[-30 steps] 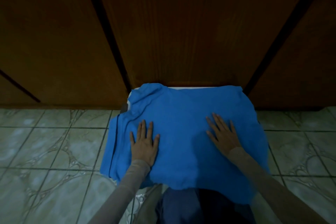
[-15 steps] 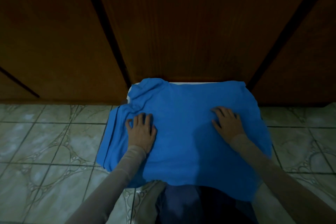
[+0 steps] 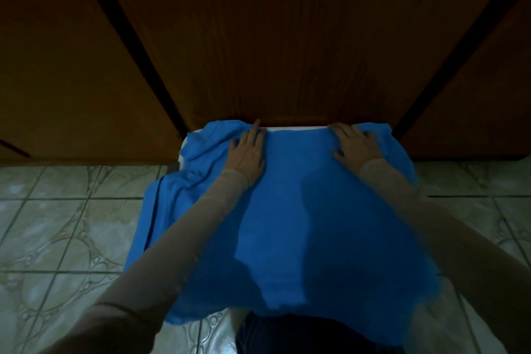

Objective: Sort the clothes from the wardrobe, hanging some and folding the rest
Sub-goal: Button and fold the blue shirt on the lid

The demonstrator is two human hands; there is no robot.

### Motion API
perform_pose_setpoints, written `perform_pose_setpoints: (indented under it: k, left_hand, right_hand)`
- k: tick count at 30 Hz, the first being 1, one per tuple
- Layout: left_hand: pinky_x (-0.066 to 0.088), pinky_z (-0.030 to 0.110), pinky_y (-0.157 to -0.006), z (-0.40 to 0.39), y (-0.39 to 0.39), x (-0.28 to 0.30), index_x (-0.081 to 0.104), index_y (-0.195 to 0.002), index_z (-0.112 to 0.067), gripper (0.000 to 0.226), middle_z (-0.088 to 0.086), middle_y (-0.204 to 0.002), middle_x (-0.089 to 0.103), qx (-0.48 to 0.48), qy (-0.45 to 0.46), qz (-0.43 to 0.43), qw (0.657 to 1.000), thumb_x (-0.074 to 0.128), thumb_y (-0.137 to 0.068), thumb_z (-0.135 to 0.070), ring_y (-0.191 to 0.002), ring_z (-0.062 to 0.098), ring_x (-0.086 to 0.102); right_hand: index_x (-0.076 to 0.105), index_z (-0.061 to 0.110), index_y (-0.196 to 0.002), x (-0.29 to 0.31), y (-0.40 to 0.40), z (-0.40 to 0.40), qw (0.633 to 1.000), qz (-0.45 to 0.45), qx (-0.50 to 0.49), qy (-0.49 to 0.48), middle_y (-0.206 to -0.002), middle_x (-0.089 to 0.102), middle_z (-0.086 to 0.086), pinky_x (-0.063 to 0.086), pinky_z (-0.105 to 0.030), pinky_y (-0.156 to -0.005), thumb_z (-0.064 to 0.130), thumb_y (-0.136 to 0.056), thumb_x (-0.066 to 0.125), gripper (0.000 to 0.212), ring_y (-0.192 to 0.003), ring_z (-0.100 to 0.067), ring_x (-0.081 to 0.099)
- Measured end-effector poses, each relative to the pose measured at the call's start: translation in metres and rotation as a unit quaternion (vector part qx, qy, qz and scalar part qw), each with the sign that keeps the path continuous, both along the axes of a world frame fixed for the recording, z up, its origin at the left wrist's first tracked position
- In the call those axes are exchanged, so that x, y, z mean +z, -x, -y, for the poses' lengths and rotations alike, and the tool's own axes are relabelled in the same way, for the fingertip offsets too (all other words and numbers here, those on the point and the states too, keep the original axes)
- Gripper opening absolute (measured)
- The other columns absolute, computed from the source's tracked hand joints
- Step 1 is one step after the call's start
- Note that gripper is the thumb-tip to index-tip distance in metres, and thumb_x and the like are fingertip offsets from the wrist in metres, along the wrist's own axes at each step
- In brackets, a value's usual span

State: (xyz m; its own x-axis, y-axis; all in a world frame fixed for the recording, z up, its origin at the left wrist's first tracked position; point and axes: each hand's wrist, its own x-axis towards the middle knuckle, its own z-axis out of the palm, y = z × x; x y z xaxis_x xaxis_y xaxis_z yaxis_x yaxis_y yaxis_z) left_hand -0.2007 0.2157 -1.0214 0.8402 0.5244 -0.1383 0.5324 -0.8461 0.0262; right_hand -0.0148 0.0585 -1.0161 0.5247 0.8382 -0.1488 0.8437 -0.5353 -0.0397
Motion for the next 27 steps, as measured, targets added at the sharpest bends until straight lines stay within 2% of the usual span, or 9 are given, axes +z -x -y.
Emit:
perform_pose_setpoints:
  k: [2, 4, 8, 11, 15, 18, 22, 24, 27]
  left_hand:
    - [0.011, 0.050, -0.113, -0.002, -0.003, 0.001, 0.000, -0.150, -0.014, 0.076, 0.007, -0.158, -0.002, -0.004, -0.035, -0.014, 0.999, 0.046, -0.094, -0.033, -0.142, 0.025, 0.010]
    - [0.000, 0.055, -0.113, -0.004, -0.006, 0.003, -0.001, -0.150, -0.014, 0.079, 0.009, -0.153, 0.015, -0.007, -0.076, -0.038, 0.996, 0.046, -0.092, -0.039, -0.141, 0.027, 0.013]
    - [-0.008, 0.063, -0.108, -0.008, -0.008, 0.014, 0.029, -0.140, -0.015, 0.065, 0.012, -0.137, 0.033, -0.022, -0.142, -0.055, 0.988, 0.049, -0.086, -0.045, -0.134, 0.032, 0.023]
    - [-0.011, 0.065, -0.106, -0.003, -0.007, 0.021, 0.035, -0.135, -0.013, 0.059, 0.011, -0.138, 0.034, -0.041, -0.176, -0.076, 0.981, 0.049, -0.087, -0.044, -0.134, 0.029, 0.024]
    - [-0.015, 0.058, -0.107, 0.006, 0.002, 0.024, 0.030, -0.137, -0.009, 0.049, 0.008, -0.132, 0.045, -0.040, -0.169, -0.051, 0.983, 0.045, -0.092, -0.023, -0.127, 0.026, 0.040]
    - [0.005, 0.051, -0.114, 0.015, 0.013, 0.023, 0.026, -0.136, -0.008, 0.044, 0.011, -0.131, 0.046, -0.004, -0.179, -0.045, 0.983, 0.034, -0.094, -0.003, -0.123, 0.031, 0.041]
    - [0.023, 0.041, -0.109, 0.029, 0.027, 0.020, 0.037, -0.126, -0.008, 0.033, 0.009, -0.123, 0.050, -0.011, -0.211, -0.059, 0.976, 0.032, -0.094, -0.003, -0.115, 0.029, 0.047]
    - [0.029, 0.037, -0.106, 0.037, 0.037, 0.017, 0.046, -0.121, -0.012, 0.029, 0.004, -0.116, 0.056, -0.018, -0.231, -0.061, 0.971, 0.036, -0.094, -0.007, -0.110, 0.024, 0.053]
    - [0.041, 0.033, -0.095, 0.048, 0.050, 0.011, 0.060, -0.108, -0.015, 0.024, 0.000, -0.101, 0.064, -0.020, -0.235, -0.077, 0.969, 0.057, -0.085, -0.016, -0.094, 0.019, 0.062]
  right_hand:
    - [0.021, 0.018, -0.146, 0.000, -0.002, 0.000, 0.999, 0.042, 0.008, 0.011, -0.145, 0.026, -0.005, 0.021, -0.043, -0.106, 0.030, -0.096, 0.042, 0.056, -0.131, -0.024, 0.025]
    - [0.028, 0.018, -0.143, 0.001, -0.004, 0.001, 0.996, 0.079, 0.015, 0.024, -0.139, 0.032, -0.005, 0.017, -0.046, -0.109, 0.034, -0.096, 0.042, 0.052, -0.129, -0.023, 0.027]
    - [0.043, 0.018, -0.127, 0.008, -0.007, 0.003, 0.990, 0.123, 0.051, 0.050, -0.127, 0.041, -0.004, 0.000, -0.055, -0.112, 0.040, -0.093, 0.045, 0.041, -0.126, -0.022, 0.032]
    - [0.044, 0.015, -0.125, 0.017, -0.005, 0.008, 0.989, 0.113, 0.065, 0.062, -0.122, 0.050, -0.003, -0.009, -0.054, -0.112, 0.034, -0.092, 0.049, 0.038, -0.122, -0.020, 0.040]
    - [0.044, 0.011, -0.123, 0.029, 0.002, 0.025, 0.993, 0.104, 0.050, 0.029, -0.121, 0.055, -0.008, 0.008, -0.043, -0.110, 0.018, -0.091, 0.049, 0.032, -0.117, -0.024, 0.047]
    - [0.043, 0.012, -0.128, 0.033, 0.011, 0.041, 0.988, 0.138, 0.051, 0.056, -0.127, 0.051, -0.008, 0.013, -0.045, -0.111, 0.015, -0.094, 0.043, 0.035, -0.122, -0.026, 0.043]
    - [0.043, 0.011, -0.131, 0.034, 0.021, 0.066, 0.975, 0.203, 0.047, 0.075, -0.125, 0.053, -0.008, 0.008, -0.052, -0.109, 0.007, -0.093, 0.041, 0.038, -0.121, -0.028, 0.045]
    - [0.043, 0.011, -0.129, 0.035, 0.026, 0.079, 0.973, 0.212, 0.039, 0.079, -0.125, 0.053, -0.008, 0.003, -0.050, -0.103, 0.006, -0.093, 0.040, 0.037, -0.119, -0.028, 0.047]
    - [0.041, 0.010, -0.131, 0.032, 0.031, 0.098, 0.976, 0.197, 0.030, 0.087, -0.129, 0.050, -0.009, 0.009, -0.047, -0.110, 0.005, -0.095, 0.036, 0.037, -0.122, -0.027, 0.044]
